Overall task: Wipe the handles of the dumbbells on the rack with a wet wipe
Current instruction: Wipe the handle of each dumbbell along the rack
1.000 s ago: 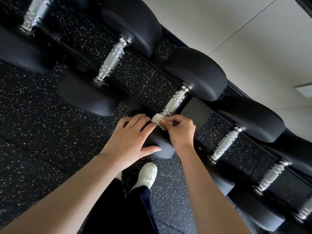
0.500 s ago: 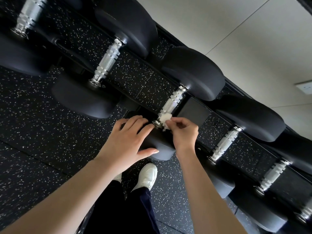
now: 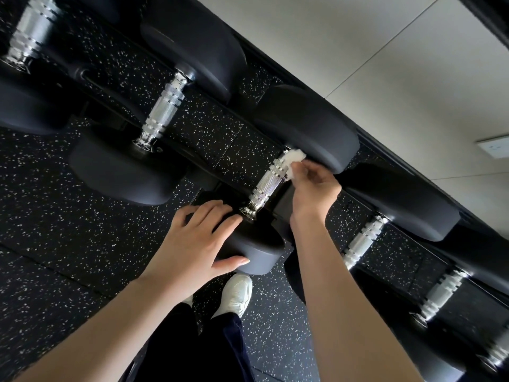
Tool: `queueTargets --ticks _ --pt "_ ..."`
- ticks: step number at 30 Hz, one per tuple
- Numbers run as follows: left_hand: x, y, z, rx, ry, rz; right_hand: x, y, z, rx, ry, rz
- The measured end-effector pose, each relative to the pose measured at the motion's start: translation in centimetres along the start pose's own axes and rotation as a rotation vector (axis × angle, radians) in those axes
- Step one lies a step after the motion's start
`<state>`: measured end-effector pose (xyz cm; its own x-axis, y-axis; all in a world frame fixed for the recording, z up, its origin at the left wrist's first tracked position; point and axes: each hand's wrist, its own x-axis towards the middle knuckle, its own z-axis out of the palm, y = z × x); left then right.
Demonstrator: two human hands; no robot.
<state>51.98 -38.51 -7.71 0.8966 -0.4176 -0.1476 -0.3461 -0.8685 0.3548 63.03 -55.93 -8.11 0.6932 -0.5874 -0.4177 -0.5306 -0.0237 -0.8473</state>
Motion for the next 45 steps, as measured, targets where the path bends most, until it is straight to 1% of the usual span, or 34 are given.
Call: queueTargets --ticks 4,11,16,19,22,25,28,32,34,39,42,45 --pt "0.0 0.0 0.0 0.005 0.001 0.004 -0.2 0.4 0.1 0.058 -0.015 0.062" --pt "-0.1 0.0 0.1 0.009 0.024 0.002 -0.8 0.2 -0.7 0.123 -0.119 0.042" --pt "-0.1 0.1 -0.1 0.005 0.027 0.002 -0.2 0.1 0.0 0.078 -0.075 0.028" --pt "0.0 0.1 -0.1 0.001 0.021 0.002 0.3 0.2 0.5 0.115 -0.040 0.056" --pt "-0.1 0.0 0.0 0.001 0.023 0.003 0.6 0.9 0.4 0.137 -0.056 0.073" --pt "-0.1 0.1 0.0 0.006 0.026 0.001 1.0 1.4 -0.3 0.194 -0.139 0.100" --pt "-0.1 0.1 0.1 0.012 0.030 -0.004 1.7 1.8 -1.2 0.296 -0.284 0.141" --pt "-0.1 0.3 0.2 0.015 0.039 -0.014 2.4 2.7 -2.2 0.332 -0.484 0.196" --pt "-0.1 0.3 0.2 0.016 0.040 -0.016 2.6 3.1 -2.4 0.298 -0.549 0.200" --pt "-0.1 0.4 0.2 0.022 0.029 -0.021 2.2 3.5 -3.0 0.156 -0.602 0.160" --pt "-0.2 0.4 0.1 0.020 0.026 -0.025 0.8 4.5 -3.6 0.073 -0.676 0.195" --pt "-0.1 0.4 0.2 0.020 0.029 -0.024 -0.2 5.6 -3.7 0.066 -0.710 0.212"
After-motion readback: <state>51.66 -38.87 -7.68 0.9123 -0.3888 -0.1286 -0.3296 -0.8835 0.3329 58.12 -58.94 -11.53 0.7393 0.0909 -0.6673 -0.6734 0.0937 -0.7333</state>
